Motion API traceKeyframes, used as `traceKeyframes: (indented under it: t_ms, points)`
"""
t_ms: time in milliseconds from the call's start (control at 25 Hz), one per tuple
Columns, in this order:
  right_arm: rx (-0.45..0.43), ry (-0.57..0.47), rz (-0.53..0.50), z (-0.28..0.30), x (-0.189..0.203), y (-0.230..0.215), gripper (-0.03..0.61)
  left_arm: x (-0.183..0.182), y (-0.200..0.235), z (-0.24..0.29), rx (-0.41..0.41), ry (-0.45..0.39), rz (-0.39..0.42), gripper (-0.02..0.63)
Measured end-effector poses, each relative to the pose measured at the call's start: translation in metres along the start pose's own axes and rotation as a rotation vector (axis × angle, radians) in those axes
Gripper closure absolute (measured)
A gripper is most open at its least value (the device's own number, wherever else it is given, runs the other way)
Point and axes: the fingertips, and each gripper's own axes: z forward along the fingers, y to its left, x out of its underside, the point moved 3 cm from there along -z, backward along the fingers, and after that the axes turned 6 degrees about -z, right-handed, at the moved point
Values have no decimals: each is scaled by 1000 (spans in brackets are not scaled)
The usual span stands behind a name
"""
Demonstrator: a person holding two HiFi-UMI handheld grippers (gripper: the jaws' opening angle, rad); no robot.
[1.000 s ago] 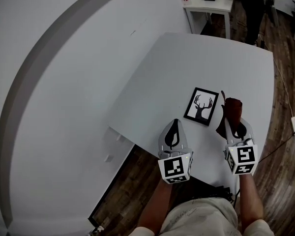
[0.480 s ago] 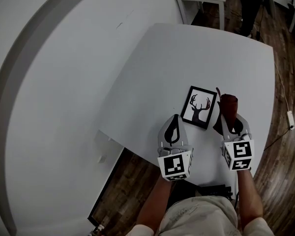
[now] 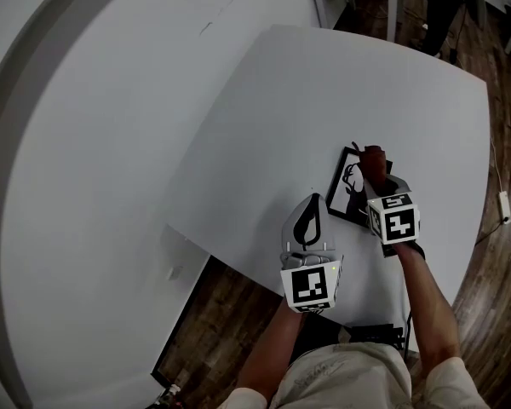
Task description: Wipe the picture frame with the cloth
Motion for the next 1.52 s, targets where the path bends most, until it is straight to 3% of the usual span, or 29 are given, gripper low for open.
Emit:
traceKeyframes:
  t_ms: [280, 560, 880, 1040, 1200, 1360, 1520]
  points:
    - [-8, 181, 3, 90, 0, 17, 482, 2, 10, 3, 1, -13, -20, 614]
    - [13, 264, 43, 111, 14, 11, 482, 2, 8, -1, 8, 23, -14, 614]
    - [90, 296, 72, 89, 34, -30, 482, 5, 4, 3, 24, 54, -38, 614]
    - [136, 301, 117, 71, 49, -59, 480, 7, -1, 7, 35, 12, -46, 614]
    - [171, 299, 134, 59, 53, -74, 480, 10, -6, 8, 41, 24, -50, 614]
    - [169, 284, 124, 53, 48, -67, 480, 10, -5, 7, 40, 38, -53, 614]
    - [80, 223, 105, 54, 24, -25, 480, 8, 0, 7, 27, 47, -52, 614]
